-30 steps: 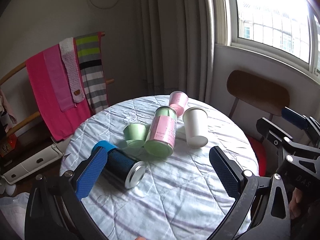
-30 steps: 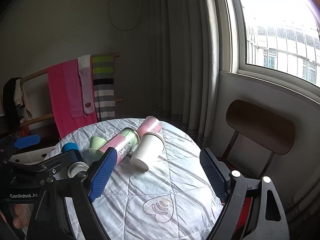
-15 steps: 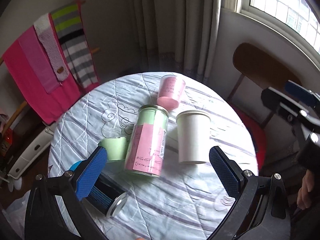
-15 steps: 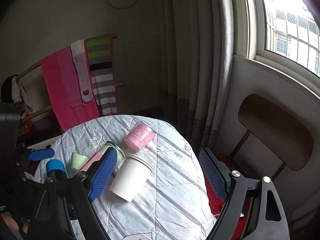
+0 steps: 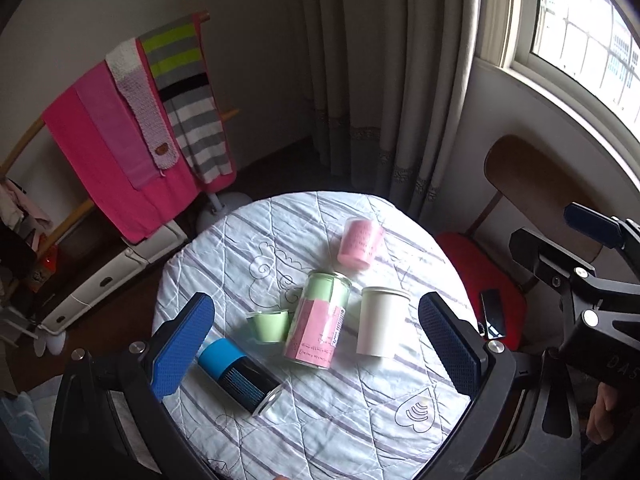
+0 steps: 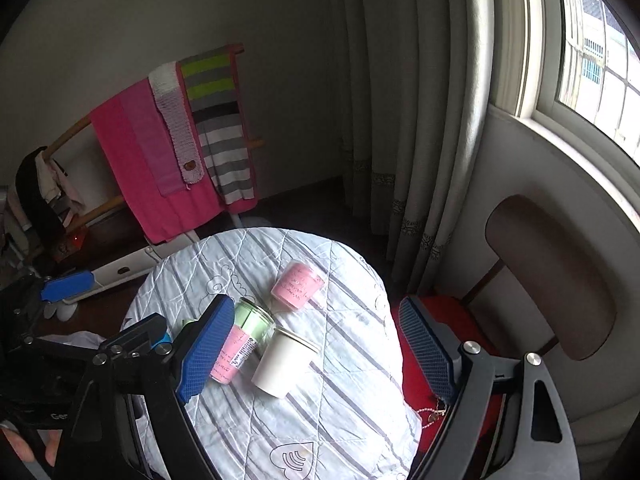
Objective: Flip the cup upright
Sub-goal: 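Move the left gripper toward the pink cup lying on its side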
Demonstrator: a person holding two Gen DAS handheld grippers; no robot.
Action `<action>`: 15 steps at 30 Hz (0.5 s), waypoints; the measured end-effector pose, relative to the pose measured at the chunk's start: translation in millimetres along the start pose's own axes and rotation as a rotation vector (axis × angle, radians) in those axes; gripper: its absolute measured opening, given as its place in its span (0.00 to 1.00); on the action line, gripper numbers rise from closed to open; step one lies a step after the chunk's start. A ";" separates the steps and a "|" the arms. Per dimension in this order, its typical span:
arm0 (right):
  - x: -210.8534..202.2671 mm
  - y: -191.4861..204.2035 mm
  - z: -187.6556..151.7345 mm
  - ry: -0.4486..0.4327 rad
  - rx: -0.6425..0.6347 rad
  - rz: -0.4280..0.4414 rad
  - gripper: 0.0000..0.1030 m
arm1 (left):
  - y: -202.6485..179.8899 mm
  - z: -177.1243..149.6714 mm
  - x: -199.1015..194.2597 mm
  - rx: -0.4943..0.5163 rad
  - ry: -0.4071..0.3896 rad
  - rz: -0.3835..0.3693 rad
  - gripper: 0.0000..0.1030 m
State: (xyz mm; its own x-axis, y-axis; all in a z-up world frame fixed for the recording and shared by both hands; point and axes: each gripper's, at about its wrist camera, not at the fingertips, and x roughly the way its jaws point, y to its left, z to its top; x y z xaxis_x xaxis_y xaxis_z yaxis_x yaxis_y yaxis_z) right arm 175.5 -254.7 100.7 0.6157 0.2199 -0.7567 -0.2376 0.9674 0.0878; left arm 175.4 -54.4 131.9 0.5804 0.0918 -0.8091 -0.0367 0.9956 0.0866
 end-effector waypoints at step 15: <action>31.5 -16.5 7.4 0.056 0.043 -0.027 0.83 | -6.7 16.0 76.7 -0.015 0.148 -0.044 1.00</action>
State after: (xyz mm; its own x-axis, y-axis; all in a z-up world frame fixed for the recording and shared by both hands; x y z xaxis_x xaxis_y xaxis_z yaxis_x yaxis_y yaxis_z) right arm 204.4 -262.8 80.3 0.5778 0.1875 -0.7944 -0.1879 0.9777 0.0940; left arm 233.2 -54.3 78.5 0.4559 0.0493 -0.8887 -0.0268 0.9988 0.0416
